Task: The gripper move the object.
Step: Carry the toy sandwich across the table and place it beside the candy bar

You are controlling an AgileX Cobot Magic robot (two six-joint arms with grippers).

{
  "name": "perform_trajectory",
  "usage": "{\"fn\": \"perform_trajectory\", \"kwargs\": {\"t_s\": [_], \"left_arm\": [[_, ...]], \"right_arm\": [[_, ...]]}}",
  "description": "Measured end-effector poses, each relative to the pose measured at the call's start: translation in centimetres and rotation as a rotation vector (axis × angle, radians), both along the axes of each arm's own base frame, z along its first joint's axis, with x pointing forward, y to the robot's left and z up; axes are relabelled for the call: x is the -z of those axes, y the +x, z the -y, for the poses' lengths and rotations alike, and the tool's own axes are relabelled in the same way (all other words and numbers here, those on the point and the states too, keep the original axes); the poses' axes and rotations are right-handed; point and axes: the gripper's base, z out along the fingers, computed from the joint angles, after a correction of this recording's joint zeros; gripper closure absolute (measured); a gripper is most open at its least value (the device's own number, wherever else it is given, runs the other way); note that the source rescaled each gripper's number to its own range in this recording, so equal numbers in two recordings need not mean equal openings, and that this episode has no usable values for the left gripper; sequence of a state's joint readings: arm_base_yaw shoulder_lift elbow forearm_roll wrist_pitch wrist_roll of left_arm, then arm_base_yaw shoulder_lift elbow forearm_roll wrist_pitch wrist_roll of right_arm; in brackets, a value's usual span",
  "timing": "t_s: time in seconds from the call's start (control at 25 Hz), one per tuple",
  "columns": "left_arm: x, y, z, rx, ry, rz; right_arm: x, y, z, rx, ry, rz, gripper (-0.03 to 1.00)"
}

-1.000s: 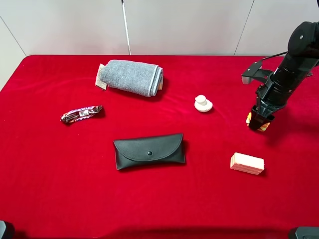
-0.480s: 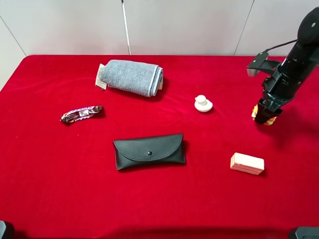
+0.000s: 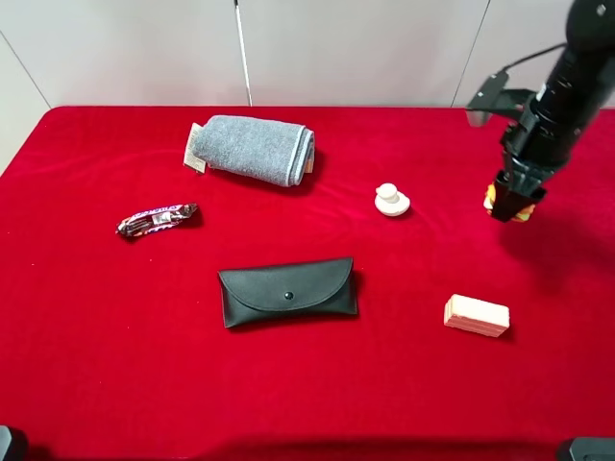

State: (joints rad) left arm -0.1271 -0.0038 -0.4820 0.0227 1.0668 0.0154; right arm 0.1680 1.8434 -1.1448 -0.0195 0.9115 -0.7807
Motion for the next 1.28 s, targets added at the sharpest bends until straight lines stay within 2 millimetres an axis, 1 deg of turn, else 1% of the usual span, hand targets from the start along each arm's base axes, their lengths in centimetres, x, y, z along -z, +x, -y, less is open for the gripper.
{"fn": "perform_trajectory", "kwargs": {"t_s": [0.16,0.32,0.52,0.6,0.68,0.92,1.04,1.28], "left_arm": [[0.0,0.0,0.0,0.0,0.0,0.0],[0.0,0.0,0.0,0.0,0.0,0.0],[0.0,0.0,0.0,0.0,0.0,0.0],[0.0,0.0,0.0,0.0,0.0,0.0],[0.0,0.0,0.0,0.0,0.0,0.0],[0.0,0.0,0.0,0.0,0.0,0.0],[0.0,0.0,0.0,0.0,0.0,0.0],[0.0,0.0,0.0,0.0,0.0,0.0]], "right_arm": [[-1.9,0.7,-2.8,-0.047,0.007,0.029,0.97],[-3.5,0.9,-6.2,-0.136,0.023,0.08,0.97],[-5.2,0.4,-10.5,-0.236,0.065,0.135,0.97],[-5.8,0.0,-11.9,-0.274,0.074,0.154,0.97],[-6.1,-0.4,-13.3,-0.311,0.082,0.166,0.97],[-7.1,-1.5,-16.4,-0.389,0.112,0.213,0.97],[-7.7,-1.5,-18.2,-0.418,0.129,0.235,0.97],[-6.7,-1.2,-22.4,-0.49,0.135,0.224,0.97]]}}
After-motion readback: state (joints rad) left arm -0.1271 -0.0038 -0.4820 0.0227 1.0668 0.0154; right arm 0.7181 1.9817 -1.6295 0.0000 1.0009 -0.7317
